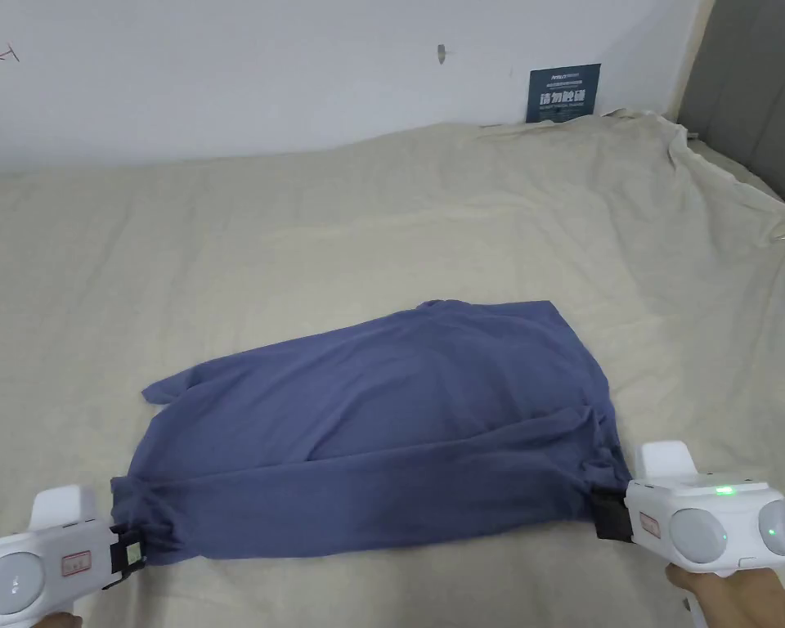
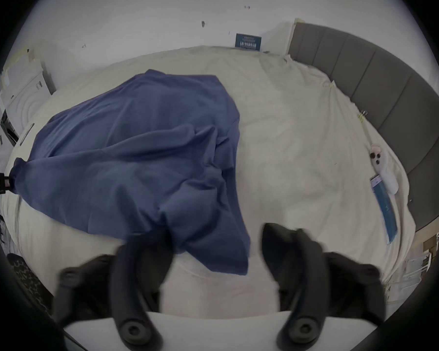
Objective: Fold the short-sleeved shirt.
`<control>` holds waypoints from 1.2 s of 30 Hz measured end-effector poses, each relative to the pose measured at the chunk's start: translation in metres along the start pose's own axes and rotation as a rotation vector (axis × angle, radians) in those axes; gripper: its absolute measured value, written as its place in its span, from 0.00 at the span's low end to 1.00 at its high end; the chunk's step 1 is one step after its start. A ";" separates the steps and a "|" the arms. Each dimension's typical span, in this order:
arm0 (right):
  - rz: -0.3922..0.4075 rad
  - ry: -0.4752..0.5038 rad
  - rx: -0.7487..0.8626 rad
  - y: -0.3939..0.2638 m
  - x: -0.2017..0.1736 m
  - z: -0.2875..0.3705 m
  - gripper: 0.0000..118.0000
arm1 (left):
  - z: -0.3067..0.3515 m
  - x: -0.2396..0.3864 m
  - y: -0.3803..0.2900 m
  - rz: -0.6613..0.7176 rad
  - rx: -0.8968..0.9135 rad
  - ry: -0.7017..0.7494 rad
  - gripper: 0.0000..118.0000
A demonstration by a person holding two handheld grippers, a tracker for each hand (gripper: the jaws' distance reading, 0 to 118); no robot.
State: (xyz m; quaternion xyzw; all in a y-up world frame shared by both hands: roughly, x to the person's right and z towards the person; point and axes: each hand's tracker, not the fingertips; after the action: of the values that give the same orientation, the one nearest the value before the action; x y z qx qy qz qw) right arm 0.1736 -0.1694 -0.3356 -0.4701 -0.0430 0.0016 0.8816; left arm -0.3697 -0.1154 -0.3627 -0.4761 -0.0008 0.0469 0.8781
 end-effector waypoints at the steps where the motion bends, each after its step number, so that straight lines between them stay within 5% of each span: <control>1: -0.012 0.020 0.000 0.000 0.000 -0.002 0.34 | -0.006 -0.008 0.003 0.001 -0.001 0.000 0.04; 3: -0.030 0.084 -0.007 -0.002 -0.006 0.004 0.08 | -0.011 -0.015 0.003 0.009 -0.003 -0.005 0.04; 11: -0.047 0.079 0.032 -0.007 0.014 0.032 0.06 | -0.001 -0.047 -0.010 0.213 0.015 -0.079 0.04; 23: -0.023 0.109 0.078 -0.064 0.027 0.112 0.06 | 0.045 -0.041 -0.077 0.133 -0.004 -0.083 0.04; 36: -0.015 0.049 -0.031 -0.113 0.015 0.062 0.07 | 0.001 -0.034 -0.114 0.132 -0.107 0.024 0.04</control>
State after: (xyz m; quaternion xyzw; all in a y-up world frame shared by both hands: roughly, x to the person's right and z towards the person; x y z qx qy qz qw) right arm 0.1796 -0.1801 -0.2068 -0.4831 -0.0250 -0.0173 0.8750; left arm -0.3943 -0.1796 -0.2655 -0.5219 0.0386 0.0986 0.8464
